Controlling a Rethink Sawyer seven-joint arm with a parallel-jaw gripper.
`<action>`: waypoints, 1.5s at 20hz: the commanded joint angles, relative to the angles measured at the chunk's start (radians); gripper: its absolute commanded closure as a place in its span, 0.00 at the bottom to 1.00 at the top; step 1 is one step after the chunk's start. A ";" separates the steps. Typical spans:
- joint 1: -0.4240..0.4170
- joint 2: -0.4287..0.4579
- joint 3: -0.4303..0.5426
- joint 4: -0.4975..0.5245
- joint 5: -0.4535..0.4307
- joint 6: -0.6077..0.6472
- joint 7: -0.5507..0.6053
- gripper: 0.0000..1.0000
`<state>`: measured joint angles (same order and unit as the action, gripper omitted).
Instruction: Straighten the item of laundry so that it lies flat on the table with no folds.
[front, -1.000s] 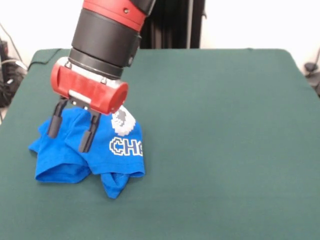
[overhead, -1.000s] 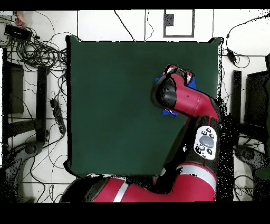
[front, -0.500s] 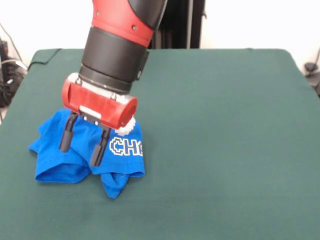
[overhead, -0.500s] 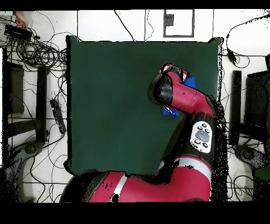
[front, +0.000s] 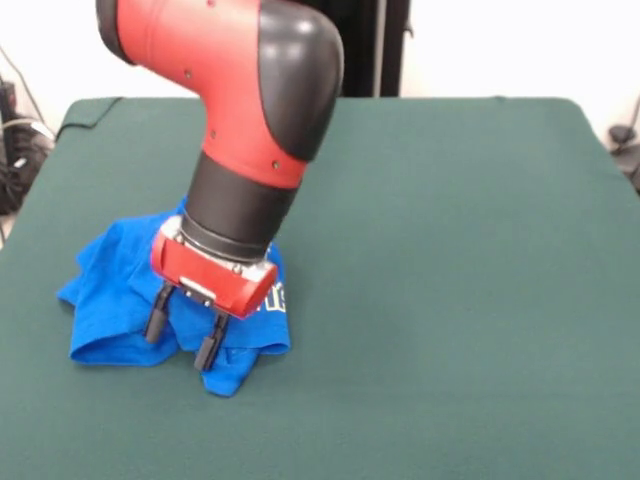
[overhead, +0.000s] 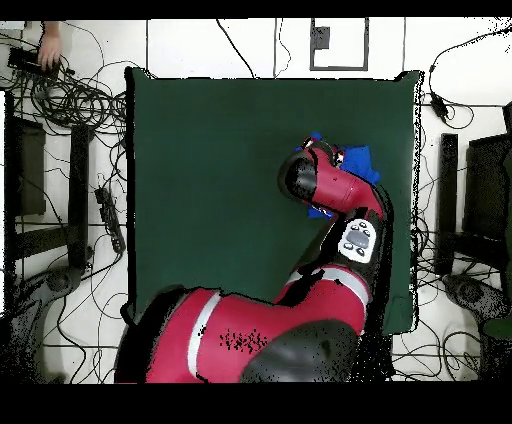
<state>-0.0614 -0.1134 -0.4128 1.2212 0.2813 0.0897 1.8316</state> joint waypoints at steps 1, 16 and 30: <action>0.107 0.132 -0.087 -0.033 0.119 0.202 0.293 0.00; 0.136 0.106 -0.167 -0.013 0.160 0.225 0.247 0.00; 0.186 0.120 -0.267 -0.011 0.187 0.309 0.272 0.00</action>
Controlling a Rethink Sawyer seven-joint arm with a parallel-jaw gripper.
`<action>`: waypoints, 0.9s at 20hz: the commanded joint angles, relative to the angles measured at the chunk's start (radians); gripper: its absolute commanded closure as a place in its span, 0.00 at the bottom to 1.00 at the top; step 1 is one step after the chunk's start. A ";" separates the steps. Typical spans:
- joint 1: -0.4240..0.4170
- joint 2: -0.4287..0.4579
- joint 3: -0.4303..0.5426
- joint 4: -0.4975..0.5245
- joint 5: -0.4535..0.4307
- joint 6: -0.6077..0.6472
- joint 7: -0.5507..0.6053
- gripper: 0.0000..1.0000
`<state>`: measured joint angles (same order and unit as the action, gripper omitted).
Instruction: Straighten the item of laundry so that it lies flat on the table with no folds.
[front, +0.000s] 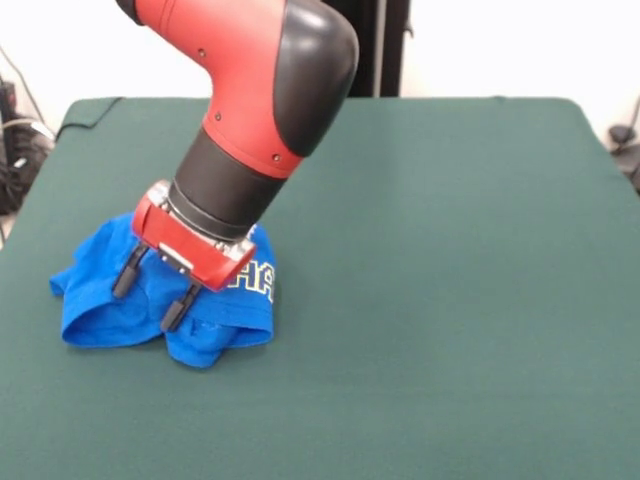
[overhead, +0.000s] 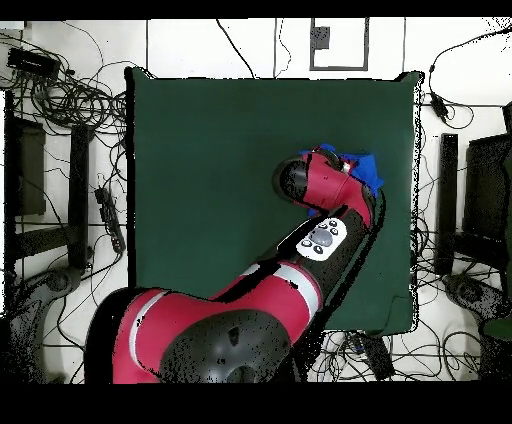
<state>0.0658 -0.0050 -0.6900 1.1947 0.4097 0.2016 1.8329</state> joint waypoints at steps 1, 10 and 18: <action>0.054 0.016 0.015 0.009 0.062 0.216 0.272 0.00; 0.073 0.047 -0.045 0.000 0.085 0.284 0.329 0.00; 0.066 0.061 -0.058 -0.008 0.094 0.252 0.322 0.00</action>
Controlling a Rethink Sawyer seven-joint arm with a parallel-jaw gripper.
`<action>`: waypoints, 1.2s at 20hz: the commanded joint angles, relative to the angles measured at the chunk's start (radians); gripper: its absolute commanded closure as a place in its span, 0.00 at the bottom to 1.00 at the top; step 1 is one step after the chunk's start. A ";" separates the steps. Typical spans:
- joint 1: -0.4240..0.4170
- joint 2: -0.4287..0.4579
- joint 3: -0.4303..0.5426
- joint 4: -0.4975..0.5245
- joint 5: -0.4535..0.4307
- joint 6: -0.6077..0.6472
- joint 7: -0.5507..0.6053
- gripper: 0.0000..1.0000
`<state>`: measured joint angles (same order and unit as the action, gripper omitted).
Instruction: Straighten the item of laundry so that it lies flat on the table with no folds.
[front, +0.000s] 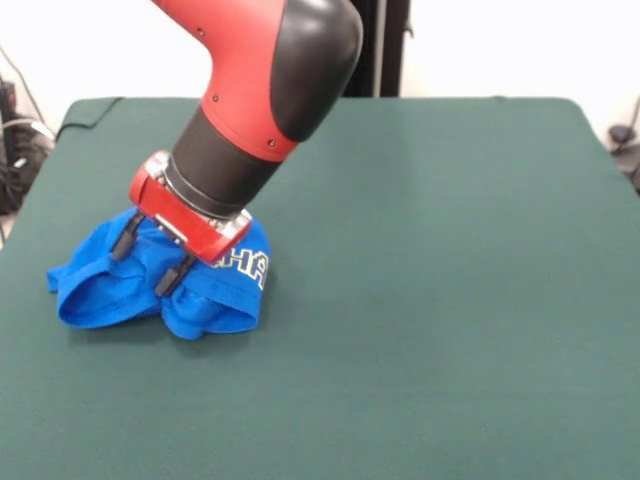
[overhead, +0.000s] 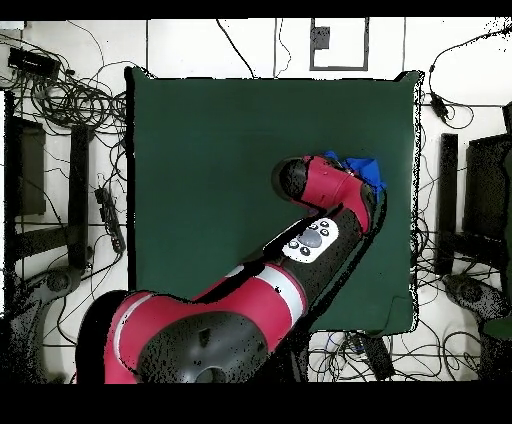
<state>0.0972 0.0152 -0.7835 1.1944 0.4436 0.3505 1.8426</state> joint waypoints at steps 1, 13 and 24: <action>0.036 0.043 0.028 -0.008 0.061 0.103 0.314 0.00; 0.021 0.093 -0.003 -0.018 0.095 0.038 0.331 0.00; -0.051 0.116 0.148 -0.035 0.115 0.106 0.285 0.00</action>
<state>0.0624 0.0933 -0.8380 1.1898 0.4996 0.3503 1.8927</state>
